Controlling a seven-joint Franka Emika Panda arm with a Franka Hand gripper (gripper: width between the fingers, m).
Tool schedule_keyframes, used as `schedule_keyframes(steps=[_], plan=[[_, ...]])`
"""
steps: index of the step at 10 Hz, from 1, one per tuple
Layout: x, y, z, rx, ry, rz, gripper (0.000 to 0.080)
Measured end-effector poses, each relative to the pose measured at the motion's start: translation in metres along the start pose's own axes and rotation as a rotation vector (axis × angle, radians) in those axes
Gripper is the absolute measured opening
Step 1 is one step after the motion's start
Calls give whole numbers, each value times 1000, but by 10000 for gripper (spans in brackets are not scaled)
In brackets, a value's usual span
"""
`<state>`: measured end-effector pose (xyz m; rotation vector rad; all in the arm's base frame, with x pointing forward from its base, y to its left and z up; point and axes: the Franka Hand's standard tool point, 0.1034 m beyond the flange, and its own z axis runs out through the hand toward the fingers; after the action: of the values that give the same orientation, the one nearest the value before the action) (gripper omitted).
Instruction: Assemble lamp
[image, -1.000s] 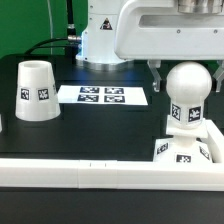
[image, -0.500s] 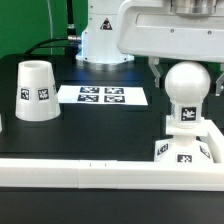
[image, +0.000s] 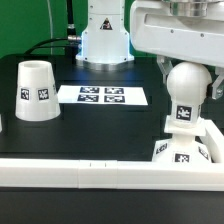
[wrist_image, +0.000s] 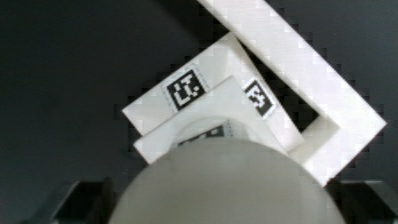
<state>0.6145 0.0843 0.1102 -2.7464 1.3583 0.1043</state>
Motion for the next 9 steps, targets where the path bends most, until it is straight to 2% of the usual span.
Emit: schedule_keyframes(steps=[2,3,5,9], plan=[[-1,-1,0,0,-1,23,581],[-1,-1,0,1,0,-28,674],[-1,-1,0,3,3,-133,694],[-1,-2,-1,1,6,-615,698]])
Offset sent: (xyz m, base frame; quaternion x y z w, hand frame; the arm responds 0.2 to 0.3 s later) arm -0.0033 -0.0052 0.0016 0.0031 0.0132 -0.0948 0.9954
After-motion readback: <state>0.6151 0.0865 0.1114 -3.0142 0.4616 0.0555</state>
